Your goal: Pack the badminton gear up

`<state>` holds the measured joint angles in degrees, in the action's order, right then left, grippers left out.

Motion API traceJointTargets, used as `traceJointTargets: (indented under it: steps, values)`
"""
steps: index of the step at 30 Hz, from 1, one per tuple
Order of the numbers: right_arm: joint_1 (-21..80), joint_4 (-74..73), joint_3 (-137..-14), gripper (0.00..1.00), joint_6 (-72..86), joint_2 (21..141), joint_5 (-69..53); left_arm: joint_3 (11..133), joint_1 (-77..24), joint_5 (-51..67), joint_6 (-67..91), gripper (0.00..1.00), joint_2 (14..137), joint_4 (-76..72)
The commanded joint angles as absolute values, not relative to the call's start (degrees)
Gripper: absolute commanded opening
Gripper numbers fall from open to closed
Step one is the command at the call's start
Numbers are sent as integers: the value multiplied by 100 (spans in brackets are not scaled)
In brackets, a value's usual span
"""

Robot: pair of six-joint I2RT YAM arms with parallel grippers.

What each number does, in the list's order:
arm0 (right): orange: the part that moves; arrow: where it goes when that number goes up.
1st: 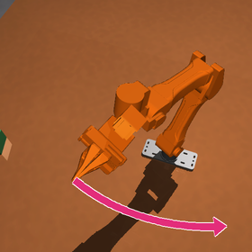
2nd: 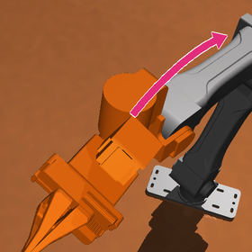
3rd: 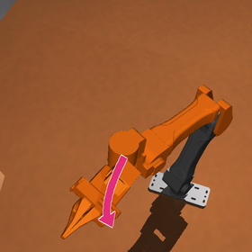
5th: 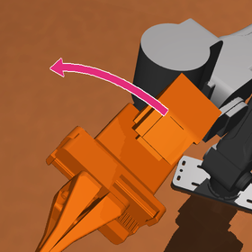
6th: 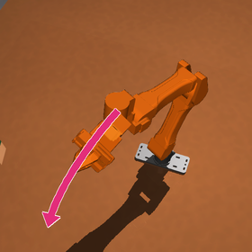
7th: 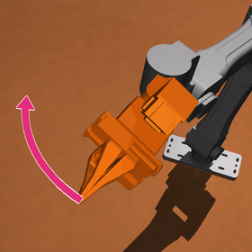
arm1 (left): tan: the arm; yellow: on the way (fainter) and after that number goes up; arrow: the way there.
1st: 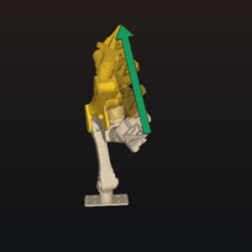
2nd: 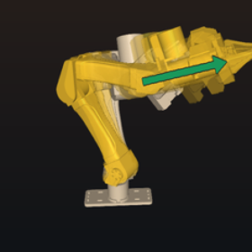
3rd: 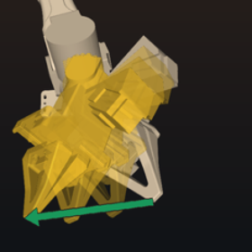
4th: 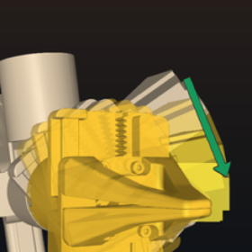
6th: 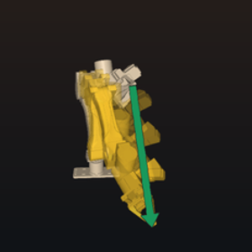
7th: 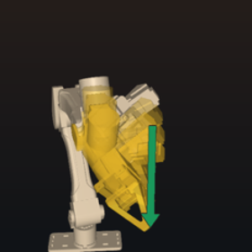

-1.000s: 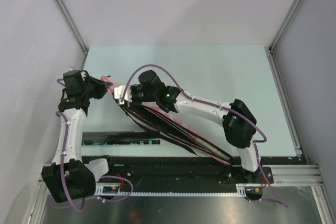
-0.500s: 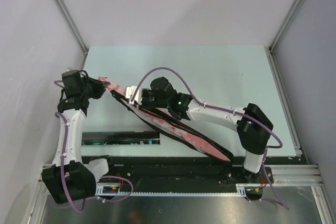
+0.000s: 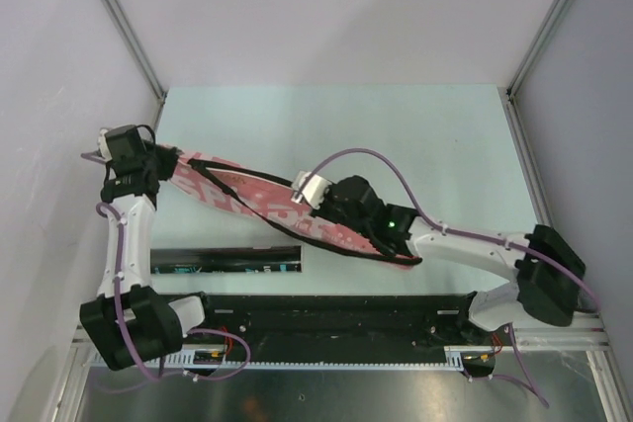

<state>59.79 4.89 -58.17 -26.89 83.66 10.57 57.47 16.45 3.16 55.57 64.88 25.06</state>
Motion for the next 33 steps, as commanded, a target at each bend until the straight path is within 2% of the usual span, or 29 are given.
traceJointTargets:
  steps: [1, 9, 13, 18, 30, 31, 33]
  values:
    - [5888, 229, -4986, 0, -2277, 7298, 2669, 6266, 2074, -361, 5642, 0, 6784, 1732]
    - [5950, -271, -4052, 0, -1284, 5943, 4286, 6644, 2531, 184, 5713, 0, 7365, 1521]
    - [5889, -176, -3666, 0, -959, 5283, 4658, 6688, 2523, 474, 5634, 0, 7532, 1389]
    - [5775, -53, -3279, 0, -721, 4773, 4492, 6574, 2514, 1009, 5423, 0, 7743, 1117]
    - [5573, -139, -3375, 0, 104, 4930, 3420, 5819, 2382, 1828, 5291, 0, 7427, 475]
    - [5450, -323, -3575, 5, 323, 5052, 3297, 5784, 2391, 1854, 5265, 1, 7366, 440]
    - [5143, -893, -3752, 33, 1035, 5159, 2721, 5722, 2391, 1925, 5186, 0, 7330, 404]
